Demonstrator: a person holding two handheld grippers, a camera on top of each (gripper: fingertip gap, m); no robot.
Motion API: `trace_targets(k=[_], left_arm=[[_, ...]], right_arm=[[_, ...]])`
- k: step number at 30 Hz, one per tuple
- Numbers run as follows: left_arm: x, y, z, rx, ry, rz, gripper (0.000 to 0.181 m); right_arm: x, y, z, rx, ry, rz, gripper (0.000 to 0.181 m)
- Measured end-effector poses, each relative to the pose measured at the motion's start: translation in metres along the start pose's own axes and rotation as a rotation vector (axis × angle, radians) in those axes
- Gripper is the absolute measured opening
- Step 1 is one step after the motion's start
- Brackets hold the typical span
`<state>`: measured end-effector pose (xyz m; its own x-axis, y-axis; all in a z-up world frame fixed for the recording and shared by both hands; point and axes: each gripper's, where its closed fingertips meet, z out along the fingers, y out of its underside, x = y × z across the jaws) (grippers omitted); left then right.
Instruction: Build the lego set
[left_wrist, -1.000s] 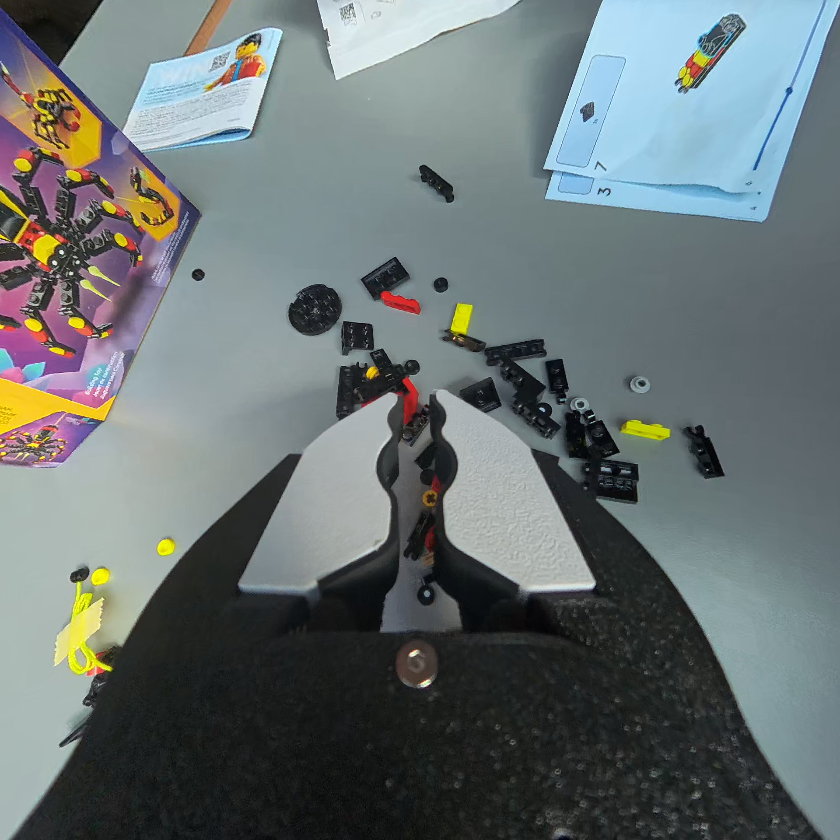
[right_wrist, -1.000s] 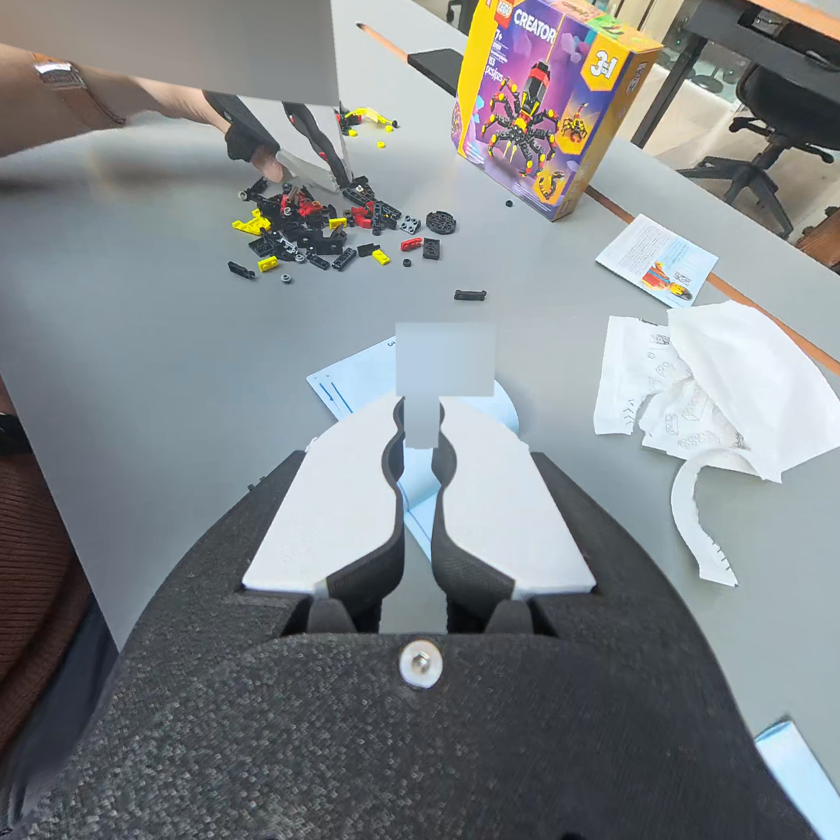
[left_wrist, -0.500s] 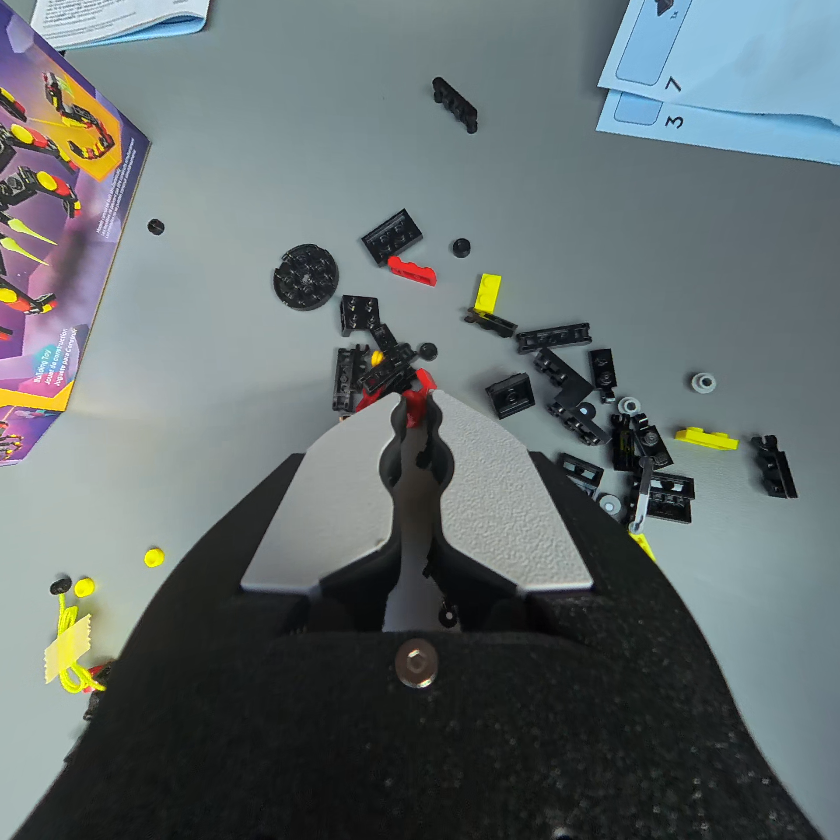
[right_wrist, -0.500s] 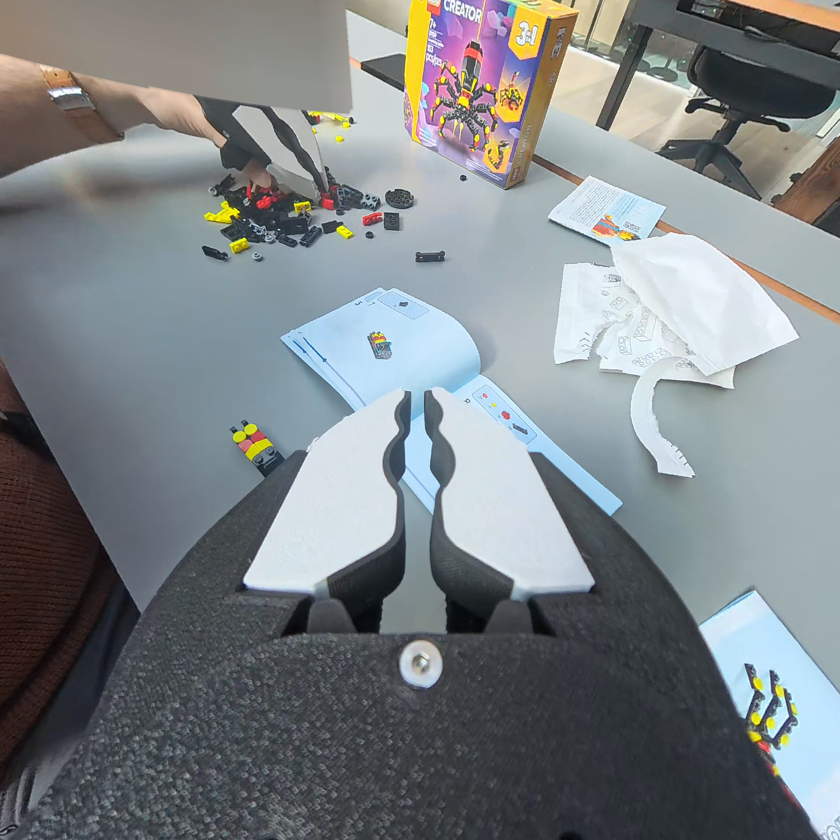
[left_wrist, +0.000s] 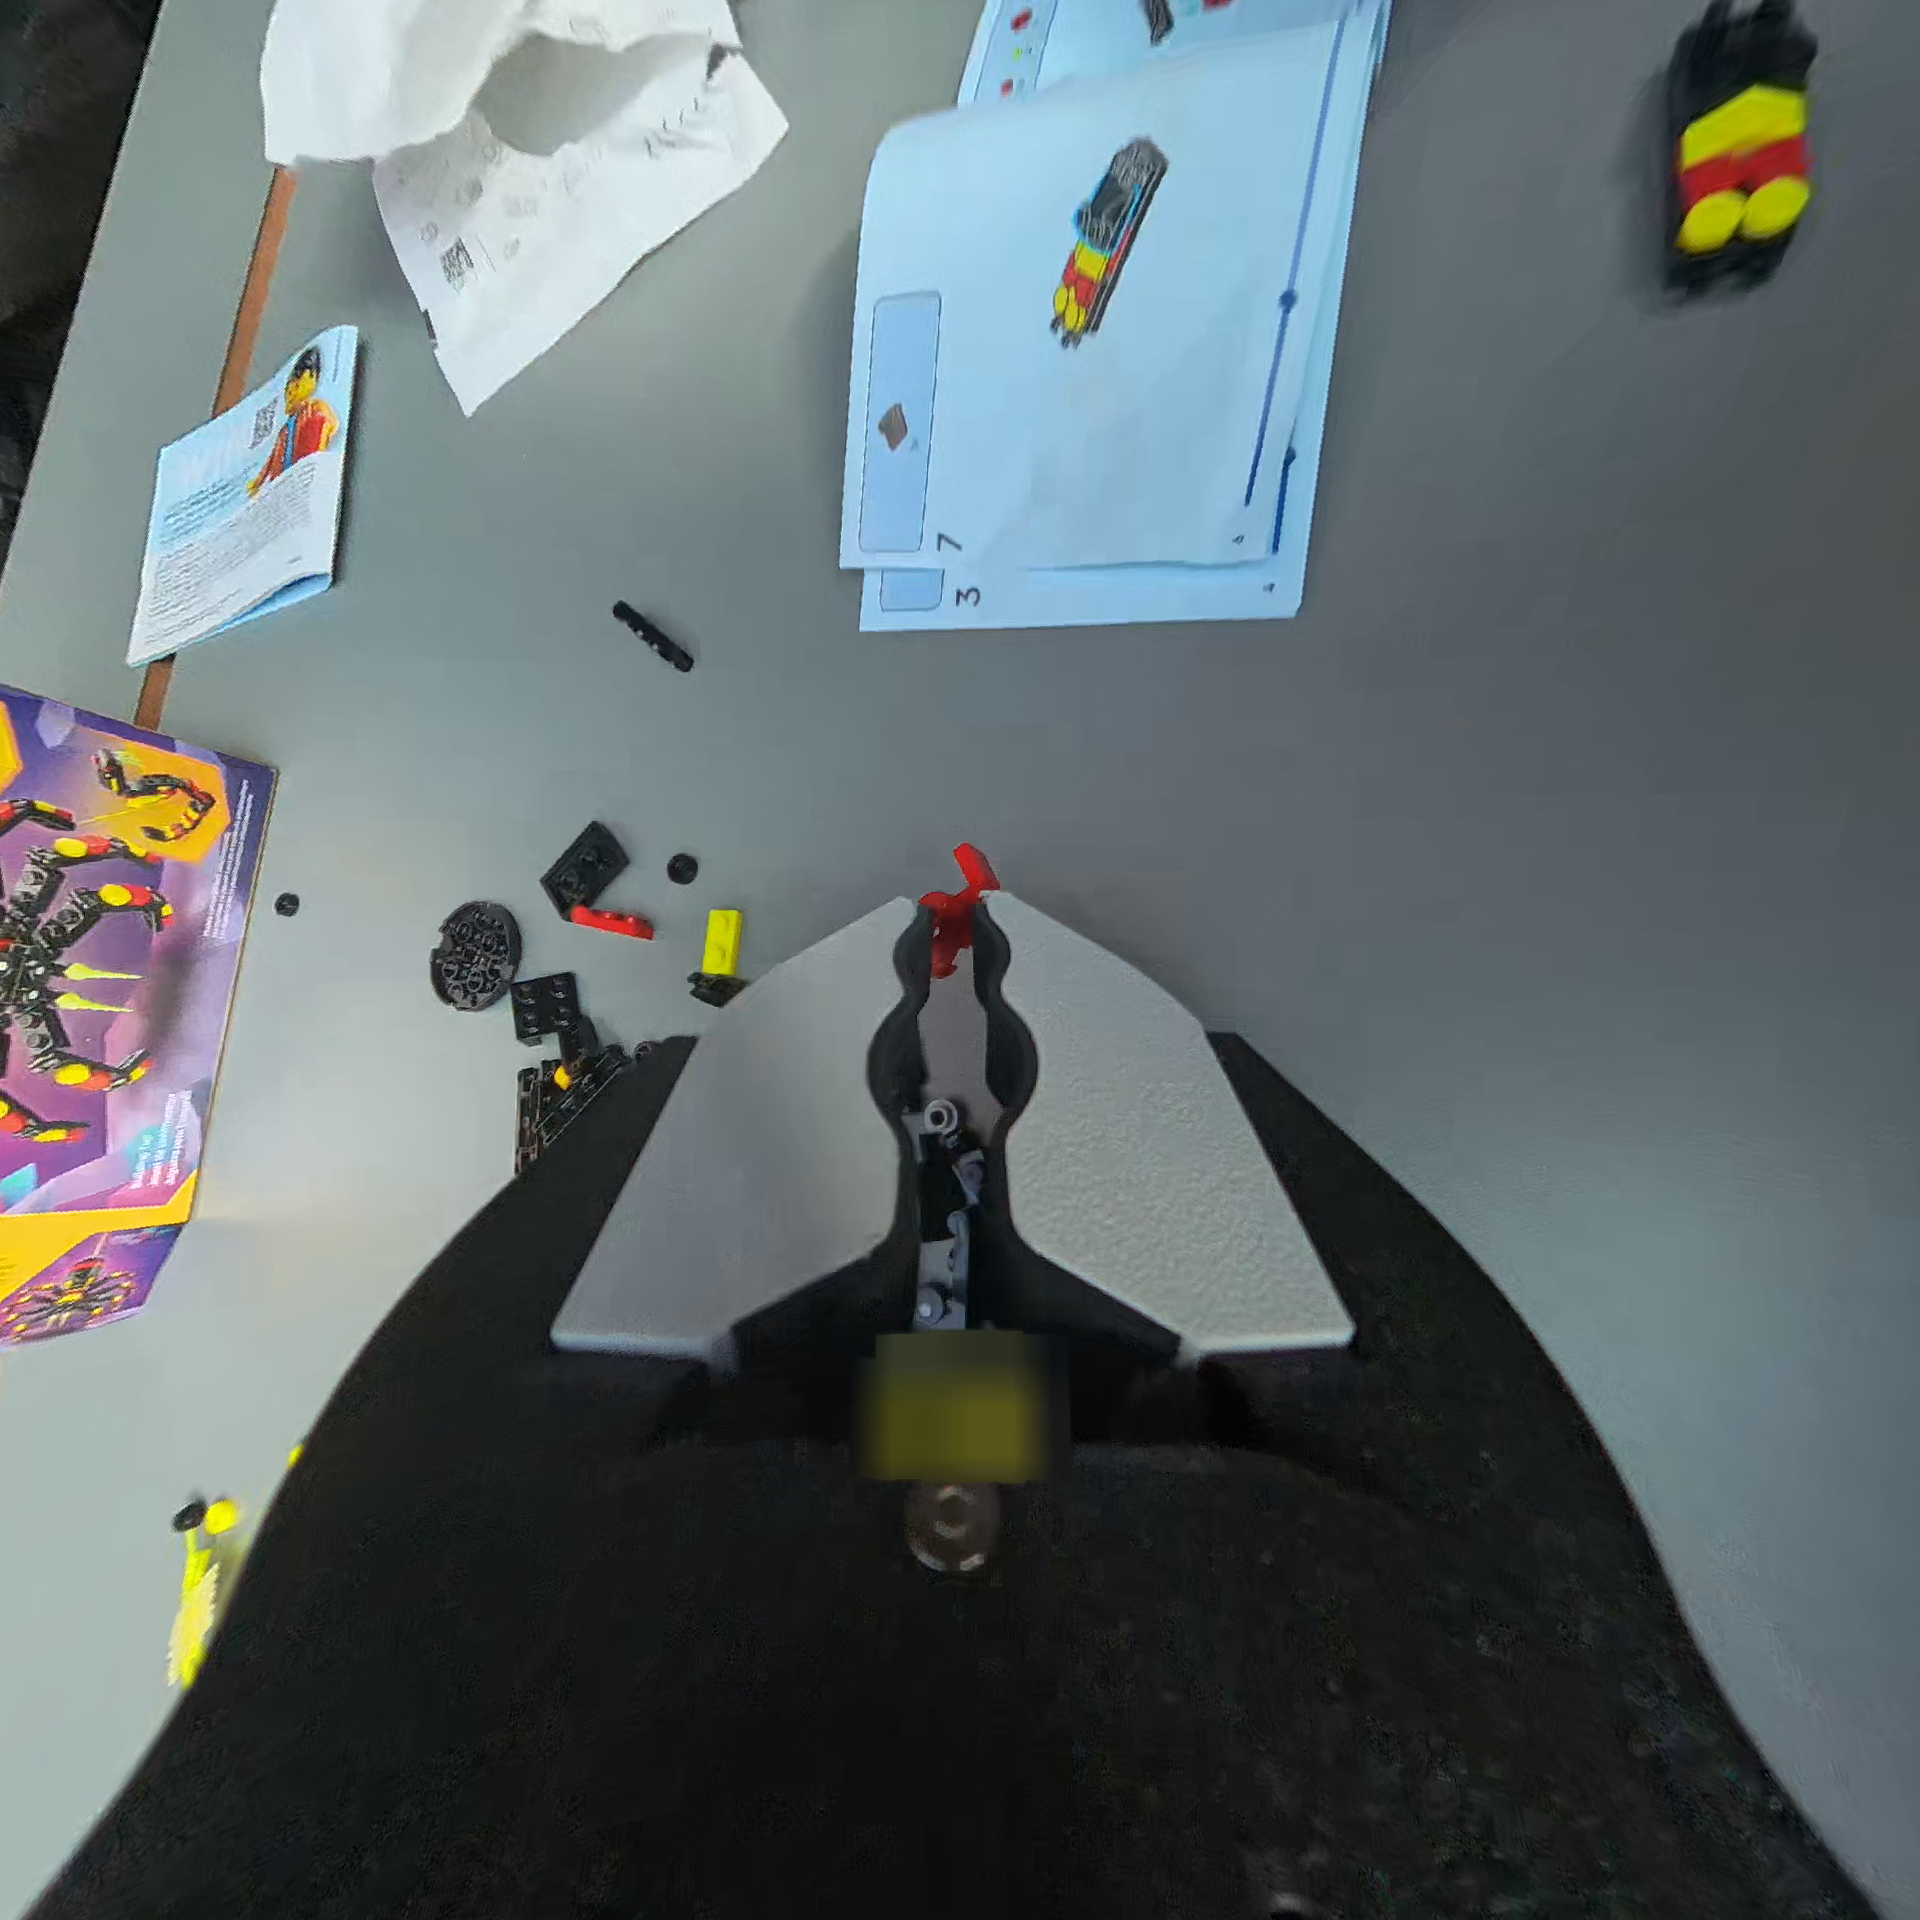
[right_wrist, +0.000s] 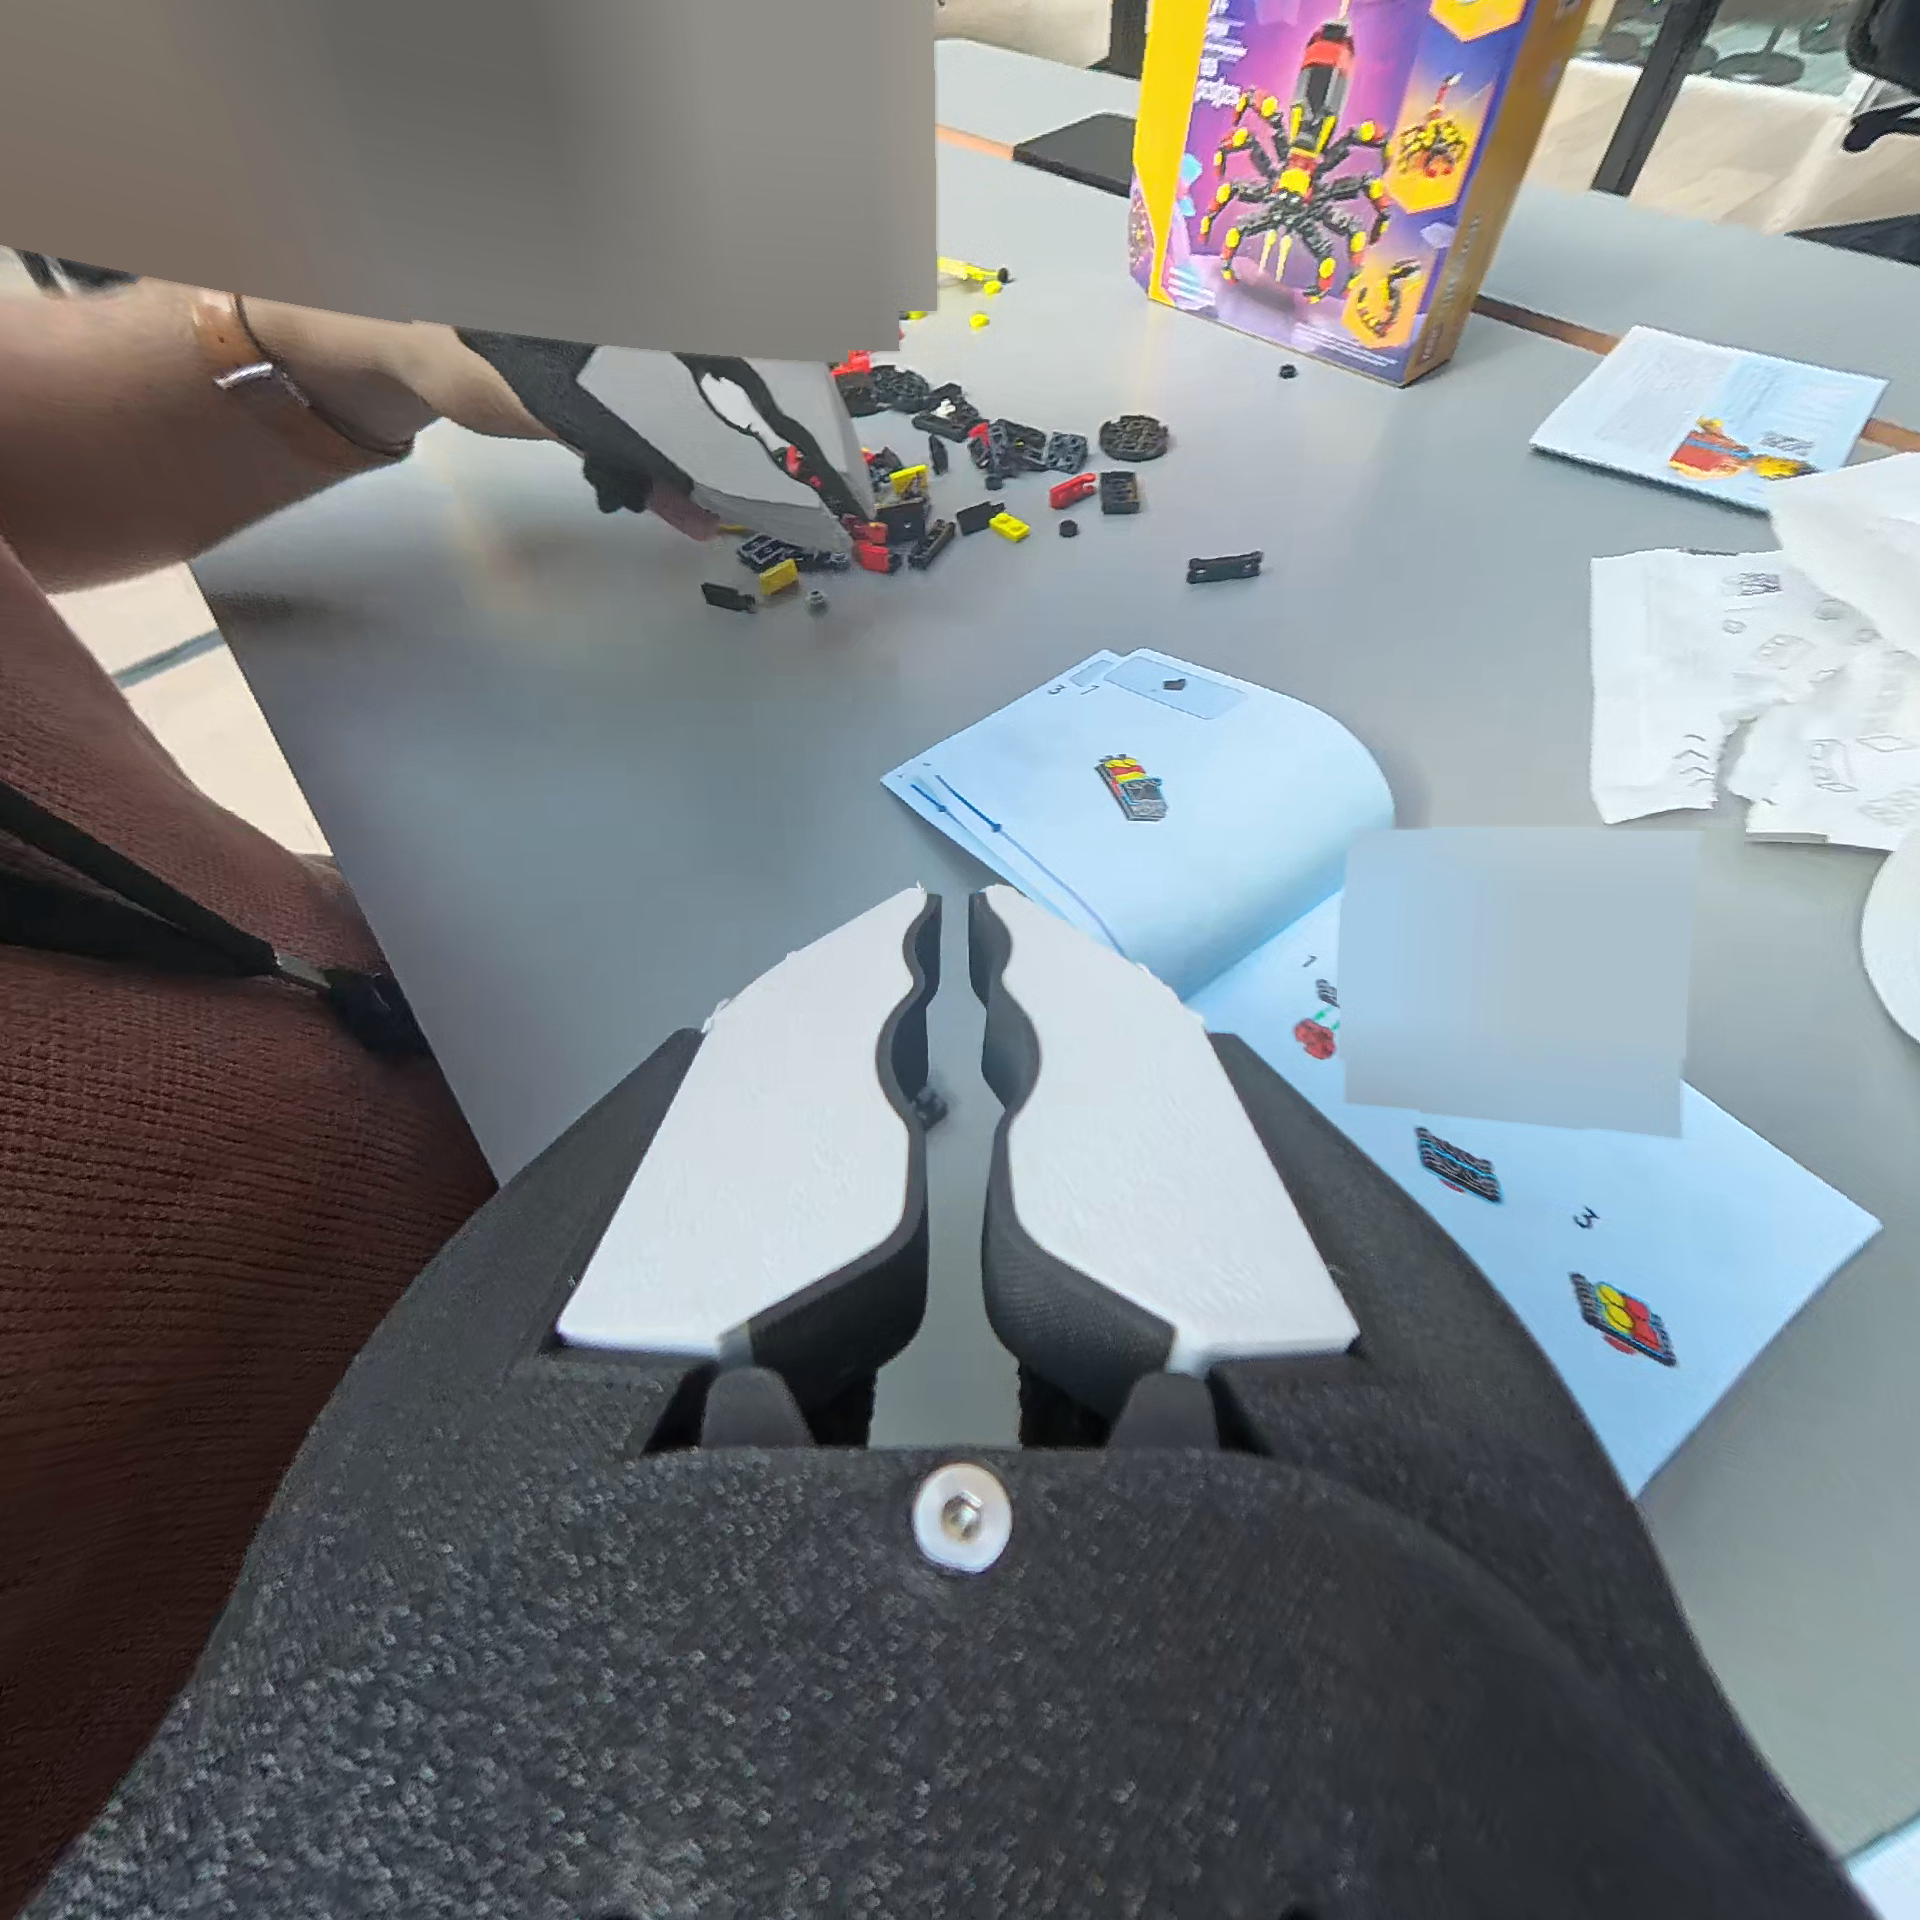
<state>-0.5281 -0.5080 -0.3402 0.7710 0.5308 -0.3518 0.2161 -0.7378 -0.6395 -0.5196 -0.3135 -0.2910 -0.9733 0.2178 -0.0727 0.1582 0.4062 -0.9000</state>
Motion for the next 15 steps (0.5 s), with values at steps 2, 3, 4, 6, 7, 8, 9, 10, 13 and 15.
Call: trace_targets(k=[2,3,4,6,7,8,9,10,13,15], left_arm=[[-0.002,0.014,0.010,-0.073,-0.033,0.034,0.007],[-0.003,0.017,0.013,-0.068,-0.026,0.012,0.007],[-0.004,0.018,0.015,-0.055,-0.009,-0.019,0.007],[-0.005,0.022,0.014,-0.042,0.029,-0.071,0.008],[-0.006,0.023,0.012,-0.030,0.027,-0.082,0.008],[-0.007,0.022,0.010,-0.016,0.026,-0.087,0.008],[-0.007,0.023,0.009,-0.012,0.029,-0.091,0.008],[-0.007,0.024,0.009,-0.017,0.037,-0.092,0.009],[-0.006,0.029,0.009,-0.020,0.044,-0.106,0.013],[-0.006,0.031,0.007,-0.017,0.052,-0.116,0.010]], right_arm=[[-0.011,0.001,0.010,-0.023,-0.001,-0.036,0.004],[-0.017,0.000,0.013,-0.017,-0.023,-0.038,0.004],[-0.023,-0.001,0.015,-0.008,-0.051,-0.029,0.004],[-0.024,-0.002,0.016,0.007,-0.056,-0.012,0.004],[-0.024,0.000,0.015,0.004,-0.055,-0.009,0.004],[-0.023,0.000,0.015,0.005,-0.050,-0.007,0.003],[-0.023,0.001,0.014,0.011,-0.046,-0.005,0.003],[-0.023,0.000,0.013,0.016,-0.048,-0.001,0.003],[-0.022,0.002,0.013,0.013,-0.041,0.001,0.003],[-0.022,0.004,0.014,0.005,-0.036,-0.004,0.003]])
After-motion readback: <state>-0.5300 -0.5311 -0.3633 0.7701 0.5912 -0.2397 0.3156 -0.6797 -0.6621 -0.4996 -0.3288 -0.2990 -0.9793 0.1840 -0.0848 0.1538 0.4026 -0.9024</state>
